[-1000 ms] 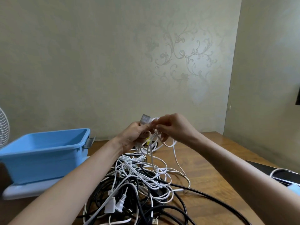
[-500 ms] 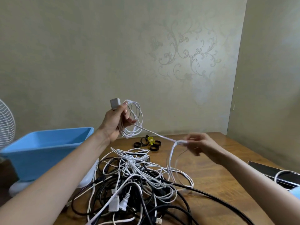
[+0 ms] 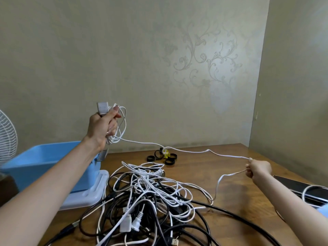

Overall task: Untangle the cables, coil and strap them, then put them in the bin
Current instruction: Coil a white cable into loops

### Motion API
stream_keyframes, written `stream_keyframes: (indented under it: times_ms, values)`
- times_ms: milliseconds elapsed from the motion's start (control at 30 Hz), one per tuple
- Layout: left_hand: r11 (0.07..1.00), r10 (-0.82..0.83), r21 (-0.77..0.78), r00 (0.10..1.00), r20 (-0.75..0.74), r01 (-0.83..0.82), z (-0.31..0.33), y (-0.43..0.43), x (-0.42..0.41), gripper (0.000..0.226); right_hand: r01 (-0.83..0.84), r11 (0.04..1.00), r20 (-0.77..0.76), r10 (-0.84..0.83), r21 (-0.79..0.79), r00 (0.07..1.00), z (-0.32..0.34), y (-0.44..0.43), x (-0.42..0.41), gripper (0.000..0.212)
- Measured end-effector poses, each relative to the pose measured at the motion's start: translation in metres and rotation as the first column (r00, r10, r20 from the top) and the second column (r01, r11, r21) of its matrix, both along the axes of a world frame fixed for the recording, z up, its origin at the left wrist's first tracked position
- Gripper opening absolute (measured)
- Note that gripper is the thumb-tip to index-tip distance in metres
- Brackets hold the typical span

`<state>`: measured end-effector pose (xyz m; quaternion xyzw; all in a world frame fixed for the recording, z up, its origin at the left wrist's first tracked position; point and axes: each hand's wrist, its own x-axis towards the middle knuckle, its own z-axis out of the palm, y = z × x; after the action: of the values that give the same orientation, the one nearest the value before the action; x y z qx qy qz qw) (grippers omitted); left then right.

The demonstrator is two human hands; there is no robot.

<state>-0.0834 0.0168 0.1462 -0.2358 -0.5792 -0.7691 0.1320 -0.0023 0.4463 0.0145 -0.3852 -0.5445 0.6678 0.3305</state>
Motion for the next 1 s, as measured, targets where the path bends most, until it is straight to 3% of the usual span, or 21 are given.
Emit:
stream_keyframes:
  times_ms: [100,167,233,267,333,433,467,533,633,733,833,933,1000]
  values:
    - [0.998,-0.012,-0.056,0.999,-0.029,0.011,0.002,0.009,0.004,0.030,-0.235,0.909,0.299,0.131,0.343,0.945,0.002,-0.019,-0.003,0.018]
    - [0.993,-0.080,-0.091,0.996,-0.042,0.076,0.004,0.020,0.009,0.030,-0.380,0.709,0.484,0.062,0.594,0.873,0.008,-0.039,-0.002,0.026]
    - [0.981,-0.157,-0.122,0.985,-0.069,0.148,0.007,0.033,0.016,0.029,-0.390,0.426,0.413,0.042,0.816,0.910,0.018,-0.065,-0.002,0.039]
    - [0.974,-0.196,-0.132,0.977,-0.088,0.184,0.009,0.039,0.018,0.029,-0.366,0.324,0.340,0.138,0.872,0.930,0.027,-0.084,0.001,0.040]
    - [0.955,-0.267,-0.166,0.955,-0.129,0.244,0.013,0.052,0.022,0.028,-0.423,0.239,0.286,0.450,0.874,0.846,0.050,-0.128,0.010,0.038]
    - [0.937,-0.325,-0.196,0.930,-0.174,0.290,0.019,0.072,0.028,0.027,-0.667,0.056,0.362,0.804,0.743,0.471,0.074,-0.184,0.014,0.049]
    - [0.937,-0.325,-0.190,0.929,-0.175,0.292,0.021,0.077,0.030,0.026,-0.723,0.017,0.343,0.872,0.690,0.349,0.077,-0.198,0.012,0.052]
    - [0.935,-0.341,-0.158,0.926,-0.162,0.317,0.025,0.084,0.037,0.026,-0.790,-0.006,0.263,0.945,0.613,0.196,0.082,-0.218,0.008,0.040]
    - [0.917,-0.398,-0.087,0.908,-0.128,0.390,0.030,0.072,0.038,0.026,-0.829,0.010,0.144,0.984,0.559,0.109,0.083,-0.219,0.002,0.012]
    - [0.897,-0.441,-0.053,0.892,-0.100,0.438,0.034,0.048,0.029,0.027,-0.873,0.104,0.111,0.978,0.477,0.177,0.077,-0.181,-0.005,0.018]
    - [0.898,-0.441,-0.047,0.894,-0.078,0.438,0.029,0.033,0.024,0.029,-0.842,0.191,0.214,0.917,0.504,0.336,0.077,-0.148,-0.010,0.035]
    - [0.908,-0.418,-0.066,0.905,-0.079,0.414,0.023,0.037,0.027,0.029,-0.757,0.133,0.447,0.736,0.640,0.508,0.080,-0.133,-0.019,0.016]
    - [0.911,-0.412,-0.066,0.905,-0.109,0.407,0.026,0.036,0.028,0.028,-0.713,0.062,0.582,0.530,0.699,0.617,0.075,-0.123,-0.025,0.023]
